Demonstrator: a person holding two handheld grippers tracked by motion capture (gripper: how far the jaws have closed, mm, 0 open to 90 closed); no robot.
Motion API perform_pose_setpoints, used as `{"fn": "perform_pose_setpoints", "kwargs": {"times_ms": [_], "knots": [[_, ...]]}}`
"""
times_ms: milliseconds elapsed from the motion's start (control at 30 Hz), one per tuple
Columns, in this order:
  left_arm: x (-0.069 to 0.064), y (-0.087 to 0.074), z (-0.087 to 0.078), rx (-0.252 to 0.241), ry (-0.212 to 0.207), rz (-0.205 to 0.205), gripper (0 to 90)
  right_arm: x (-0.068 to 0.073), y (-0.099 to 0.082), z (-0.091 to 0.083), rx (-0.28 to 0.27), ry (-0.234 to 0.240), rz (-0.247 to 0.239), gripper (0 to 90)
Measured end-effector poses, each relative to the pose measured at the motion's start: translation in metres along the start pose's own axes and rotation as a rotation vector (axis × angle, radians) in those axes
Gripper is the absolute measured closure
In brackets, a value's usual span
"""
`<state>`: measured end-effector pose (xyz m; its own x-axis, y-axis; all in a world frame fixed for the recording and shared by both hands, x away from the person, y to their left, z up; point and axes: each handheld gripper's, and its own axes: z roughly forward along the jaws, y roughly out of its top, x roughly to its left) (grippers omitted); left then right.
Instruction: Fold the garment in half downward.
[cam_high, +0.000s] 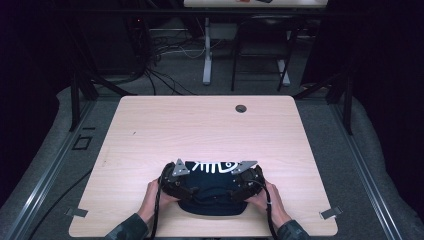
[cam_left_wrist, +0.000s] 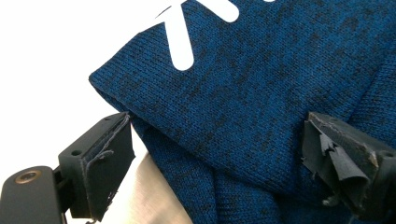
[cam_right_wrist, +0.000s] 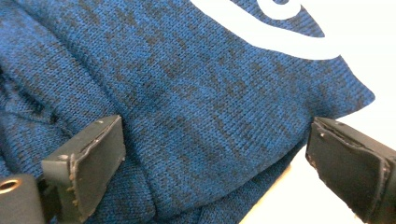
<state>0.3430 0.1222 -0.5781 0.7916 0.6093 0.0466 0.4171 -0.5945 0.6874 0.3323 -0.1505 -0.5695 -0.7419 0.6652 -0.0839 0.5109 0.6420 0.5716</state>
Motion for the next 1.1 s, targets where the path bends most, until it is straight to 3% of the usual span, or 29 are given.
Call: {"fn": "perform_pose_setpoints", "kwargs": {"times_ms": [733, 800, 1100], "knots": [[0.038, 0.022, 0.026, -0.023, 0.067, -0.096, 10.0, -0.037, 0.028, 0.023, -0.012, -0.1, 0.07, 3.8], [0.041, 0.024, 0.028, -0.014, 0.055, -0.112, 10.0, -0.042, 0.03, 0.025, -0.007, -0.102, 0.074, 3.6], [0.043, 0.029, 0.03, -0.026, 0.072, -0.122, 9.3, -0.046, 0.033, 0.027, -0.019, -0.117, 0.09, 3.5]]}}
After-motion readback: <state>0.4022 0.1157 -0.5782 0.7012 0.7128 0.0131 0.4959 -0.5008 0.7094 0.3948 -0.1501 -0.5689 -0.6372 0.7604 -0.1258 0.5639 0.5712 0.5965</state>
